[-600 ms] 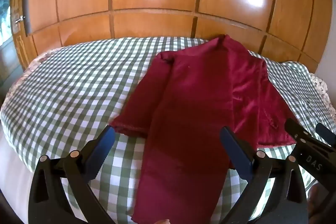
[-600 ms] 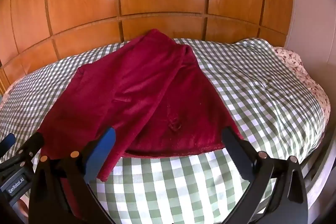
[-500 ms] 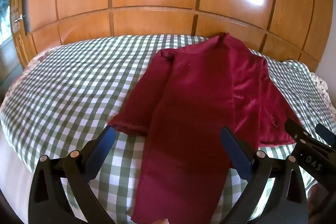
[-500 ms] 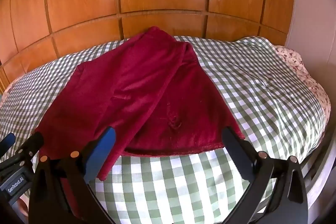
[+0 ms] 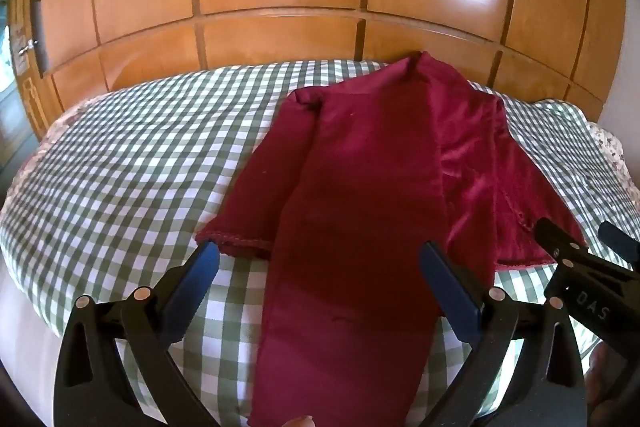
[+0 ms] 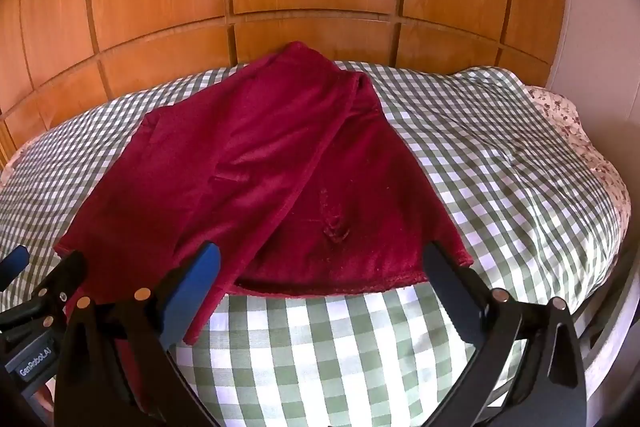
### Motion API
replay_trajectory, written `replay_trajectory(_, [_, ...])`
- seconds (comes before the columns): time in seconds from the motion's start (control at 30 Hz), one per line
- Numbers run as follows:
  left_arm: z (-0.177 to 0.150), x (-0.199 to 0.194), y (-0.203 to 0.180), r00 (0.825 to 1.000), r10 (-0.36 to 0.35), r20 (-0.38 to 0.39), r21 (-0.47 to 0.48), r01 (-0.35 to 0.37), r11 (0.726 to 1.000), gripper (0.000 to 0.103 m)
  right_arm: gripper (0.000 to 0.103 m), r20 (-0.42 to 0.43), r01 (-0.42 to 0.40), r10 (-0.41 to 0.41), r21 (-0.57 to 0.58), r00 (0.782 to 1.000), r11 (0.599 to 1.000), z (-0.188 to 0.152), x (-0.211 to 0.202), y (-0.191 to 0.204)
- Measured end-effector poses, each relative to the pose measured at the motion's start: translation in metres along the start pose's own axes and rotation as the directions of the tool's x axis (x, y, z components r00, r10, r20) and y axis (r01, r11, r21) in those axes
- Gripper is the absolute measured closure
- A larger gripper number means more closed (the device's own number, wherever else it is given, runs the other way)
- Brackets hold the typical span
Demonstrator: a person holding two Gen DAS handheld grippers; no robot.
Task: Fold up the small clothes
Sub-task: 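Approach the crumpled dark red sweatshirt with both grippers open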
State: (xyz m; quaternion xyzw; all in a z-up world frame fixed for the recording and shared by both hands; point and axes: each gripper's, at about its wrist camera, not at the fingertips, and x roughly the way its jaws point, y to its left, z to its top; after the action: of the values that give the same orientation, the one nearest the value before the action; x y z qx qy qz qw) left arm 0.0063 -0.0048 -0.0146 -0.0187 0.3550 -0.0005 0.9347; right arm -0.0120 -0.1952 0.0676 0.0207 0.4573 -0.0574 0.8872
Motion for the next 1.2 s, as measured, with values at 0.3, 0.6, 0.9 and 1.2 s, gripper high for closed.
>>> replay_trajectory(0.3, [0.001, -0.004, -0.003, 1.0, -0.005, 0.002, 0.017, 0.005, 1.0, 0.004, 0.002, 0.004, 0.009, -0.009, -0.007, 1.0, 1.0, -0.001, -0.003, -0.001])
replay_trajectory(0.6, [-0.001, -0.006, -0.007, 1.0, -0.014, 0.001, 0.037, 0.014, 0.999, 0.004, 0.002, 0.01, 0.015, -0.015, -0.004, 1.0, 1.0, -0.002, -0.006, -0.003])
replay_trajectory(0.9, [-0.003, -0.006, -0.013, 1.0, -0.027, -0.009, 0.06, 0.028, 0.998, 0.004, 0.002, 0.014, 0.022, -0.022, 0.0, 1.0, 1.0, -0.003, -0.009, -0.006])
replay_trajectory(1.2, [-0.008, -0.002, -0.029, 0.998, -0.05, -0.037, 0.118, 0.054, 0.992, 0.004, 0.002, 0.021, 0.044, -0.045, 0.056, 0.999, 0.997, -0.001, -0.011, -0.028])
